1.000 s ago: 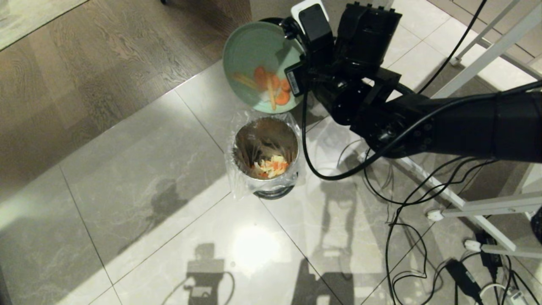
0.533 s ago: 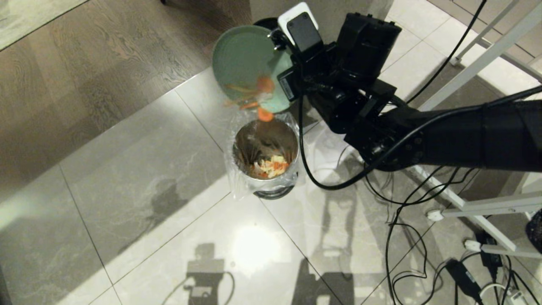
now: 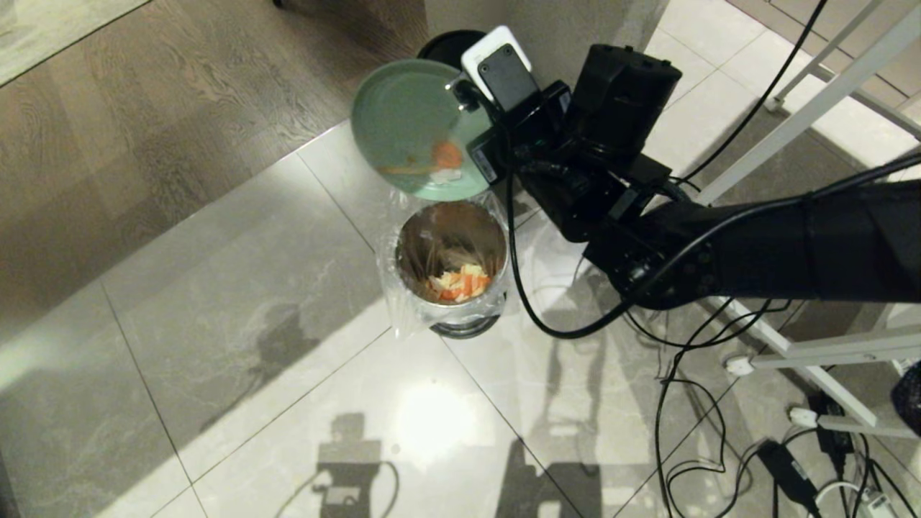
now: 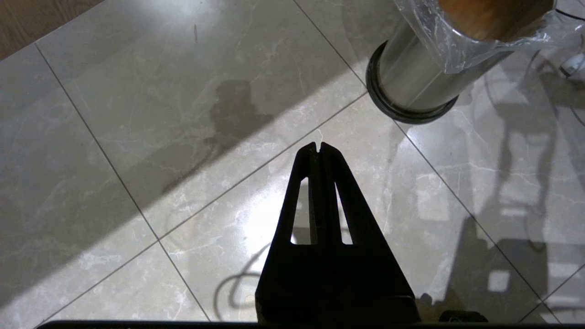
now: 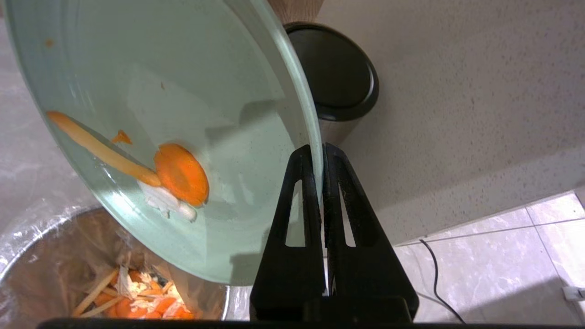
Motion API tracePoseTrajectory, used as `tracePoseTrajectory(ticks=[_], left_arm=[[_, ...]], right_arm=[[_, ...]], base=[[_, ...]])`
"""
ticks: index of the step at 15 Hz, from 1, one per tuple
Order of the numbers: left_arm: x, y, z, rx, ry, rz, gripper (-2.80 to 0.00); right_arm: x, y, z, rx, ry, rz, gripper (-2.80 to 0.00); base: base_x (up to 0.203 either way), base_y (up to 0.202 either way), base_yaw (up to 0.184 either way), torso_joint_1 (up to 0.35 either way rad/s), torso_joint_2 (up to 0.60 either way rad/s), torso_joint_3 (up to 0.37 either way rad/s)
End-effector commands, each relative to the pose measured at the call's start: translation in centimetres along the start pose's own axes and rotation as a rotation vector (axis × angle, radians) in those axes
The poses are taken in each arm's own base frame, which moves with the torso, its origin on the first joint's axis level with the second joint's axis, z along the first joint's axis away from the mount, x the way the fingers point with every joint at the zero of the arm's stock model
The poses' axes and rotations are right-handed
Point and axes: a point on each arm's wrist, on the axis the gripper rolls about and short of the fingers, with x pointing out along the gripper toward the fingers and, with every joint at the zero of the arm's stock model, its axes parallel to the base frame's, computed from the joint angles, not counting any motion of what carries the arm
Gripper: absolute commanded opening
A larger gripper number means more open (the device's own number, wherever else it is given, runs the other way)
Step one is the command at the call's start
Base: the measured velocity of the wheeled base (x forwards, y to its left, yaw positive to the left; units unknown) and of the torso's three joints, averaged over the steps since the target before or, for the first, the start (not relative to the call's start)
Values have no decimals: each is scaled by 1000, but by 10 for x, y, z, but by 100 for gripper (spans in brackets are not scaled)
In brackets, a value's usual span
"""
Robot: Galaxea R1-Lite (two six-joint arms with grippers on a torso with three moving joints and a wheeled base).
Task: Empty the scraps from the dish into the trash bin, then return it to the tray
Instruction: Pour the leftover food from the plate into the trash can
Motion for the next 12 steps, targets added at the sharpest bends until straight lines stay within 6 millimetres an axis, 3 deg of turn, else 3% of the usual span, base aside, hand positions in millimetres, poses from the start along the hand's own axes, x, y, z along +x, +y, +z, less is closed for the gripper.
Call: tracePoseTrajectory(ticks=[1, 3, 12], left_arm=[[0, 0, 0, -1, 0, 1, -280], [0, 0, 0, -1, 0, -1, -280], [0, 0, 0, -1, 0, -1, -280]], right_arm=[[-4, -2, -1, -7, 6, 1, -280], [-9, -2, -4, -37, 15, 13, -280], [-22, -2, -4, -289, -281, 166, -280]], base=[[0, 0, 0, 0, 0, 0], [0, 0, 0, 0, 0, 0], [0, 0, 0, 0, 0, 0]])
